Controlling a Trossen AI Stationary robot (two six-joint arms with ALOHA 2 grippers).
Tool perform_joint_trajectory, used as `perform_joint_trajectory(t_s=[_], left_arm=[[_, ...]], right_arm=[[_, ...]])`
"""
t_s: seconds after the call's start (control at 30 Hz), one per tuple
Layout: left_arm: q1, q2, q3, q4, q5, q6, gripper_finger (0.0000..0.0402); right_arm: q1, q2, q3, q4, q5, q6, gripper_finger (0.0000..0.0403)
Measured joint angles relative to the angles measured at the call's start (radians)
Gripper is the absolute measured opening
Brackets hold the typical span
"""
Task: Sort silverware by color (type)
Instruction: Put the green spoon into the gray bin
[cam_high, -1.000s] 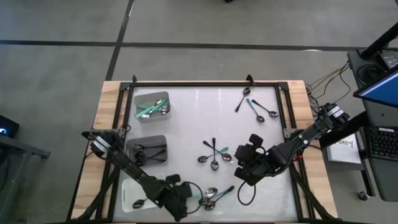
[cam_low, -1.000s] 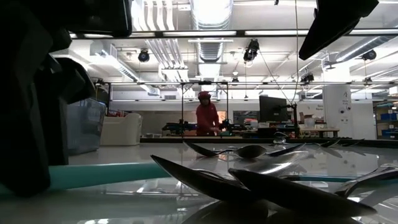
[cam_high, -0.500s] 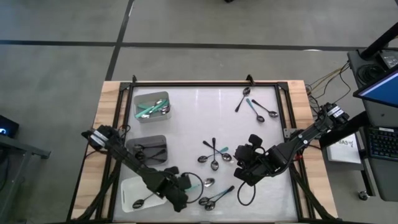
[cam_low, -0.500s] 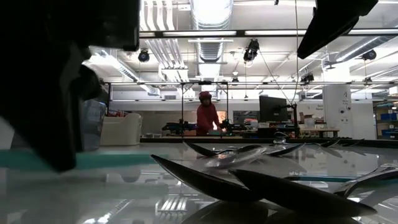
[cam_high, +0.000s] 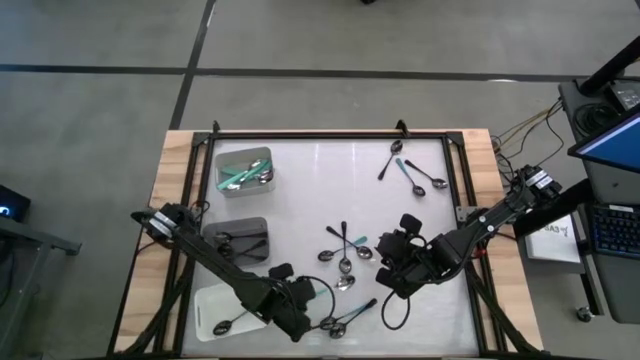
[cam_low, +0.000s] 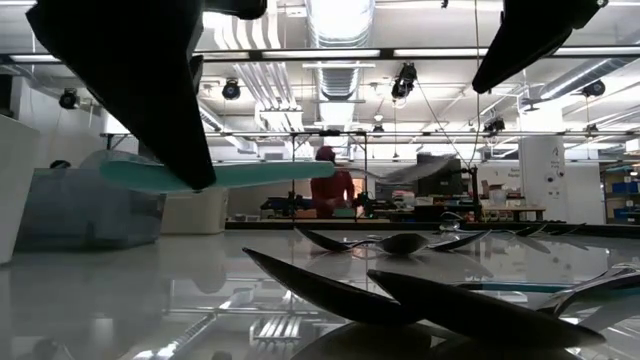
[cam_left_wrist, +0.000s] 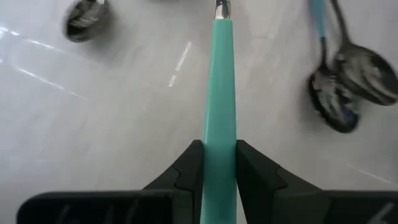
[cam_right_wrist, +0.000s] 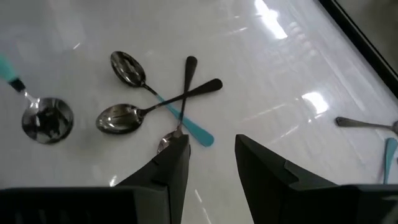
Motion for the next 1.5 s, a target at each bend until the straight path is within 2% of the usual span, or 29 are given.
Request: perform_joint_trajectory(t_s=[0.23, 0.4, 0.57, 0.7, 0.8, 1.0, 1.17, 1.37, 1.5], left_arm=[[0.029, -0.034, -0.041, -0.170, -0.030, 0.037, 0.0055], [0.060, -0.144, -0.177, -0.082, -0.032, 0.076, 0.0055], [0.137, -0.276, -0.302, -0.010, 0.013, 0.104, 0.0055], [0.223, -0.430, -0.362, -0.056, -0.063, 0.095, 0.0055], [0.290, -0.562, -0.386, -0.126, -0.168, 0.116, 0.0055], [0.466, -0.799, -0.442, -0.348, -0.281, 0.134, 0.0055], [0.656, -0.949, -0.549, -0.373, -0.283, 0.225, 0.0055], [0.902, -1.056, -0.674, -0.294, -0.184, 0.476, 0.0055], [1.069, -1.071, -0.688, -0.239, -0.068, 0.554, 0.0054]], right_arm=[[-0.011, 0.000, -0.007, 0.000, 0.000, 0.001, 0.0123], [-0.012, 0.000, -0.007, 0.001, 0.009, 0.017, 0.0123], [-0.012, 0.000, -0.007, 0.001, 0.029, 0.014, 0.0123], [-0.011, 0.000, -0.007, 0.000, 0.026, 0.011, 0.0123], [-0.011, 0.000, -0.007, -0.001, 0.025, -0.001, 0.0123], [-0.011, 0.000, -0.012, -0.002, 0.025, -0.002, 0.0123], [-0.015, 0.000, -0.033, -0.002, 0.026, -0.002, 0.0123], [-0.042, 0.000, -0.066, -0.001, 0.026, 0.010, 0.0123], [-0.075, 0.000, -0.076, -0.001, 0.026, 0.010, 0.0123]])
